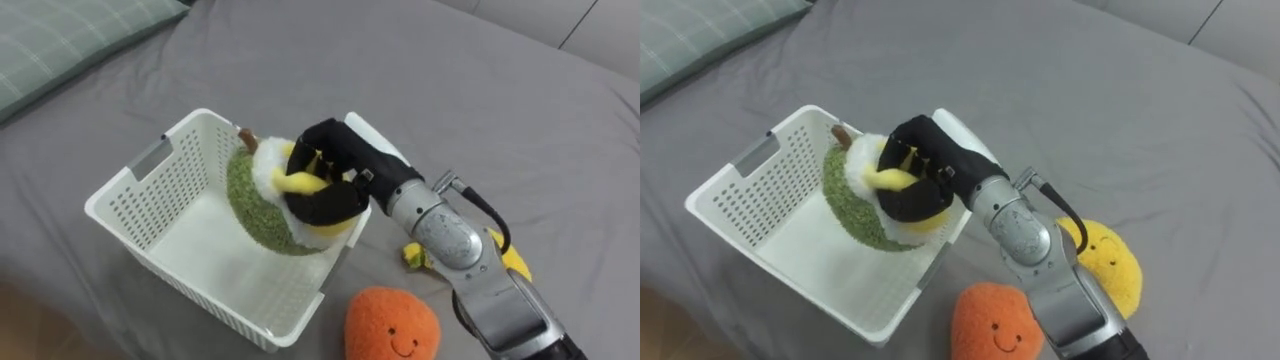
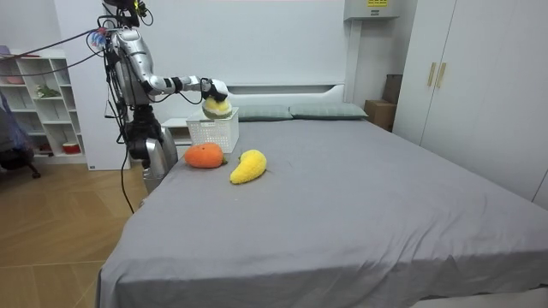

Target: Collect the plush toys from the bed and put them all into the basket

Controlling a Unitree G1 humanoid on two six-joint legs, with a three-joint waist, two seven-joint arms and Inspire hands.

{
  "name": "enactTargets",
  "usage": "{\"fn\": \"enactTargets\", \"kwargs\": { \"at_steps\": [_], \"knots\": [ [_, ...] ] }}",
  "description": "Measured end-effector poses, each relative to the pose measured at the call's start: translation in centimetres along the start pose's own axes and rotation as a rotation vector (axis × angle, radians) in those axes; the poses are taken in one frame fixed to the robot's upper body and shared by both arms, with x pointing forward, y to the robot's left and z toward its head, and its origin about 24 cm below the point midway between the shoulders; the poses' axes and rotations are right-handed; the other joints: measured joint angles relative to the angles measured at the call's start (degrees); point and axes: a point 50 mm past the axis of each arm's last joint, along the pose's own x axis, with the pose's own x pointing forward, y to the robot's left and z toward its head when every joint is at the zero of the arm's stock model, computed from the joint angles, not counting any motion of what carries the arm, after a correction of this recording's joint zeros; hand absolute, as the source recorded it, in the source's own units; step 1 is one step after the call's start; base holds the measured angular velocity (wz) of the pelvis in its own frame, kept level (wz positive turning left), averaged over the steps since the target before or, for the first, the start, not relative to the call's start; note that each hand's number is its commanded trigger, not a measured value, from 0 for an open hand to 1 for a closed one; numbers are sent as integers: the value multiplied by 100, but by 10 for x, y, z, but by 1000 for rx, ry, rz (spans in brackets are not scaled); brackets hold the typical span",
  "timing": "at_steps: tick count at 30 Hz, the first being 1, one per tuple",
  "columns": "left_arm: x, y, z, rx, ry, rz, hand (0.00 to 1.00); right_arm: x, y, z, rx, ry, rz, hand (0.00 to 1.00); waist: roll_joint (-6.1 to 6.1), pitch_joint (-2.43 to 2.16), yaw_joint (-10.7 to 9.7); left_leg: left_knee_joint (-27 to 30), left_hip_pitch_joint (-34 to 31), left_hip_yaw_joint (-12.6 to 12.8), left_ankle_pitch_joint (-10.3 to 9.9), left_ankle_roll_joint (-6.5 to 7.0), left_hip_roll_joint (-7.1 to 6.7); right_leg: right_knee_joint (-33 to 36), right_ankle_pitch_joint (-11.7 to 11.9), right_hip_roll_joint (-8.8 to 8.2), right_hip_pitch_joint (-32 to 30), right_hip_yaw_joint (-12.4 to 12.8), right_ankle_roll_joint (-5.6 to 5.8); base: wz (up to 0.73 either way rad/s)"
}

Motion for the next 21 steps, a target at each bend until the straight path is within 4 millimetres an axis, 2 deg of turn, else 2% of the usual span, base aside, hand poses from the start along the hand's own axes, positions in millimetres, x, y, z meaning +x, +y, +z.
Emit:
{"fn": "enactTargets", "kwargs": {
  "at_steps": [6,17,21],
  "knots": [
    [1,3,-1,1,2,7,0,0,5,-11,19,48,15,0,2,2,-3,35,-4,1,0,0,0,1,1,-3,14,-5,1,0],
    [1,4,-1,-6,7,12,0,-2,5,-14,-59,76,26,0,3,-2,-66,41,-25,-31,0,1,-8,7,2,-1,24,0,1,1],
    [1,3,0,-8,6,10,0,-2,5,-14,-68,75,25,0,16,-8,-154,45,-20,-30,2,2,-8,7,2,-1,25,1,1,0]
  ]
}}
